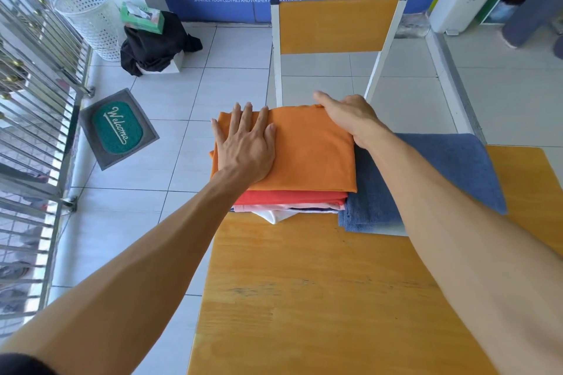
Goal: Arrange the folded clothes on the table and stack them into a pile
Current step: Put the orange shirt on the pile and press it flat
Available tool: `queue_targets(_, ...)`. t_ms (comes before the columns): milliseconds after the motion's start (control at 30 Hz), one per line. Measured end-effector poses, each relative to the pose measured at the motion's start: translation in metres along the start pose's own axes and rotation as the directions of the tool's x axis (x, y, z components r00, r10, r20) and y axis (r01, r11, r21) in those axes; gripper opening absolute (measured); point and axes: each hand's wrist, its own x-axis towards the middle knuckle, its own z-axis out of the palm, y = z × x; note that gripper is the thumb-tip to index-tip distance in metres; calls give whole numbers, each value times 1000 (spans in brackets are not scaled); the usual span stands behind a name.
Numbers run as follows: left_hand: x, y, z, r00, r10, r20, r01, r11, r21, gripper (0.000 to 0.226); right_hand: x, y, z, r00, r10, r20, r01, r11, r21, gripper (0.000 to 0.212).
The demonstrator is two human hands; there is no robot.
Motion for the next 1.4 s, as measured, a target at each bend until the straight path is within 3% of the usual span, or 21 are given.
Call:
queue_targets(67,0,0,0,1000,-1,-1,1,1000,-1,57,-6,-10,4,1000,-15,28,18,992,-126,89)
queue_targets(100,0,0,0,1000,-2,-1,2,1000,2,57,-6,-12,7,1000,-21,13,23,981,-193,86)
queue_targets(233,1,0,0,1000,-1,4,1,1000,3,57,2,-9,7,1000,17,-18,-20,987,-162,38)
queue_targets(333,1,-1,1,1000,3,2,-3,1000,-1,57,6,-9,3,998,63,2,-63,996,-65,25)
queue_targets(467,1,-1,0,1000,10,2,-10,1000,0,58,12,-10,4,998,50,-32,-50,999,-20,30)
queue_targets(700,1,-2,1,1000,17,7,-18,1000,14,58,21,10,7,974,-157,-160,127,975,-183,42)
queue_targets(833,1,-2,1,1000,7,9,-7,1000,1,58,13,13,3,975,-222,10,221,974,53,43)
queue_targets(933,2,-1,2,1000,2,10,-2,1000,4,58,10,17,-8,953,-227,201,213,973,91,38)
queue_targets(1067,2,-1,2,1000,3,16,-3,1000,7,58,16,22,-14,939,-281,199,274,960,62,19)
queue_targets(1133,2,-1,2,1000,2,23,-2,1000,5,58,19,20,-12,944,-278,178,281,960,10,25)
queue_targets(1233,2,-1,1,1000,2,24,-2,1000,-1,58,19,17,-8,959,-256,118,265,962,-65,50)
queue_targets(1400,2,0,0,1000,5,31,-5,1000,1,58,16,13,-1,978,-207,-15,202,968,-149,59)
